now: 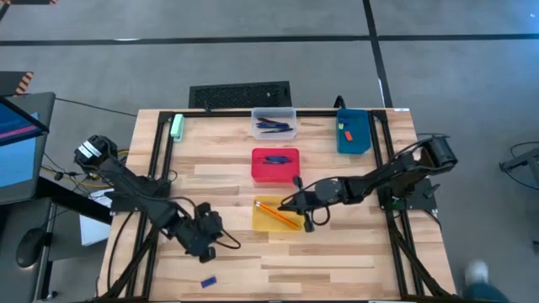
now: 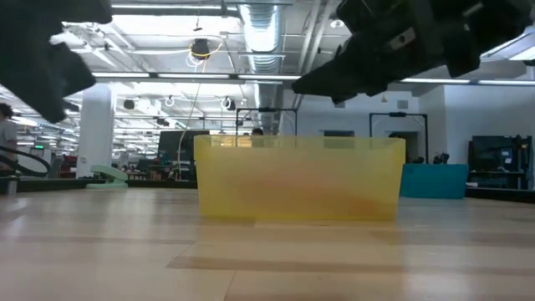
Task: Sort crayons/erasers/pens/pencils in bins
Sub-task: Put the blue eraser into the blue bin
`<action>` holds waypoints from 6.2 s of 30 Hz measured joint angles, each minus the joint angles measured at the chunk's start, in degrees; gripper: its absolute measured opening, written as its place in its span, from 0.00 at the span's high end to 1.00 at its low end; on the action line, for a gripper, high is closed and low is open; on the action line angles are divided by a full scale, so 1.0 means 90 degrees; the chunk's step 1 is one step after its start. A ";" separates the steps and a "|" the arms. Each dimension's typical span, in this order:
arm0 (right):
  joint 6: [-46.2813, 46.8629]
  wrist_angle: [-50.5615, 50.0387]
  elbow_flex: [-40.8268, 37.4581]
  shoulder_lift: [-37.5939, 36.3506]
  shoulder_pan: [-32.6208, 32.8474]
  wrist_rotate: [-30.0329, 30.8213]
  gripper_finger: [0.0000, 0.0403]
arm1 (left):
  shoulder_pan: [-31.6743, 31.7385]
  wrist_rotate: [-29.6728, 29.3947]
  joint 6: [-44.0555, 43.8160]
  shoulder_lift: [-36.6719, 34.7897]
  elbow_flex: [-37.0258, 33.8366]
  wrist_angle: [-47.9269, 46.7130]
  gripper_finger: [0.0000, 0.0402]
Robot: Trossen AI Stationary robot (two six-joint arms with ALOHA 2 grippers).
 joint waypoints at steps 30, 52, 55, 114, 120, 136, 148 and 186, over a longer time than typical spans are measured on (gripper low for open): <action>-0.0347 0.0992 0.0189 0.0675 -0.0016 0.0000 0.99 | -0.1263 0.1599 -0.3402 0.2945 0.3119 -0.2473 0.86; -0.0344 0.0822 0.0189 0.0675 0.0406 0.0000 0.99 | -0.1452 0.1814 -0.2809 0.3816 0.3565 -0.2479 0.43; -0.0342 0.0803 0.0189 0.0675 0.0398 0.0000 0.99 | -0.1452 0.1912 -0.2755 0.3967 0.3588 -0.2473 0.45; -0.0517 0.0642 0.0275 0.0678 0.0449 0.0009 0.99 | -0.0936 -0.0316 0.0061 0.2553 0.1968 -0.2021 0.96; -0.0798 0.0028 0.0639 0.0680 0.0671 0.0291 0.98 | -0.0457 -0.0243 0.0975 0.1853 0.1244 -0.0984 0.99; -0.0663 -0.0677 0.0901 0.0773 0.0957 0.0536 0.97 | -0.0378 0.0827 0.0123 0.1345 0.0619 -0.0082 0.93; -0.0606 -0.0764 0.0896 0.0773 0.0947 0.0582 0.97 | -0.0672 0.0702 -0.0657 0.1792 0.0795 -0.0028 0.54; 0.0112 -0.1208 0.0850 0.0746 0.0976 0.0682 0.98 | -0.1234 -0.0662 -0.0519 0.2822 0.1491 -0.0993 0.91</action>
